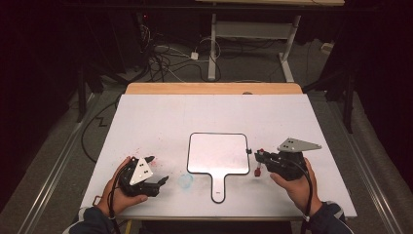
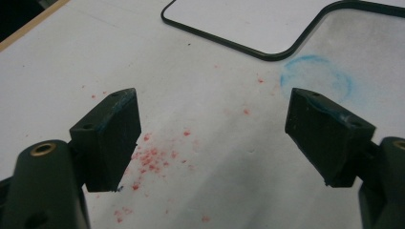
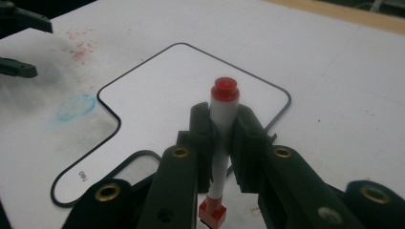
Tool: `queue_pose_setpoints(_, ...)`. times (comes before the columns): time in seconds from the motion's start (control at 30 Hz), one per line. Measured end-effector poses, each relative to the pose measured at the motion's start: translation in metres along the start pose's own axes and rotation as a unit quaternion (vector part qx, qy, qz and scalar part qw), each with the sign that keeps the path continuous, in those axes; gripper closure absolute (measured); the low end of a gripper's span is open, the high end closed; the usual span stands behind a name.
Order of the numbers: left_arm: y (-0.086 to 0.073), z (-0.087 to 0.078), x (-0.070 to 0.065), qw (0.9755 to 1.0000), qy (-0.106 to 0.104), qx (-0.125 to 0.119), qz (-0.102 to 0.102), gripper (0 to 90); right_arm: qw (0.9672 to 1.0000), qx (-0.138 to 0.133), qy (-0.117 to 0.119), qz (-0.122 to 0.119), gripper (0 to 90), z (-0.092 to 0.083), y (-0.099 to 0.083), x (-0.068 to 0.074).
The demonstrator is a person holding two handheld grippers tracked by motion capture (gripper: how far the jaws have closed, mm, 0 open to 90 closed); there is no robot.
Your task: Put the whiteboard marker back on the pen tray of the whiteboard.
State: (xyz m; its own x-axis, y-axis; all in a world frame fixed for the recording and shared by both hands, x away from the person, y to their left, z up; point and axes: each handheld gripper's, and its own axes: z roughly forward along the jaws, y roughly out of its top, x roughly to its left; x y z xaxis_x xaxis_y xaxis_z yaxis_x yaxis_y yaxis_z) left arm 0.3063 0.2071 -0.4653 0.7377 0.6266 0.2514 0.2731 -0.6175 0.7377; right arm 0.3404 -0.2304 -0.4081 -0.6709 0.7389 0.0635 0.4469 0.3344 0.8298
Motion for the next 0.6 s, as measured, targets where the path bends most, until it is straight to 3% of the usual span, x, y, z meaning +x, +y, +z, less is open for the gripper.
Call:
queue_pose_setpoints(0.23, 0.0, 0.001, -0.002, 1.0, -0.005, 0.003, 0.001, 18.6, 0.9993, 0.009, 0.006, 0.037, 80.2, 0.032, 0.004, -0.023)
queue_pose_setpoints(0.43, 0.001, 0.005, -0.004, 0.9999, -0.01, 0.008, 0.007, 18.6, 0.9993, 0.016, 0.007, 0.034, 77.3, 0.055, 0.008, -0.033)
queue_pose_setpoints(0.6, 0.001, 0.005, -0.004, 0.9999, -0.01, 0.009, 0.007, 18.6, 0.9981, 0.038, -0.001, 0.048, 74.2, 0.079, 0.009, -0.043)
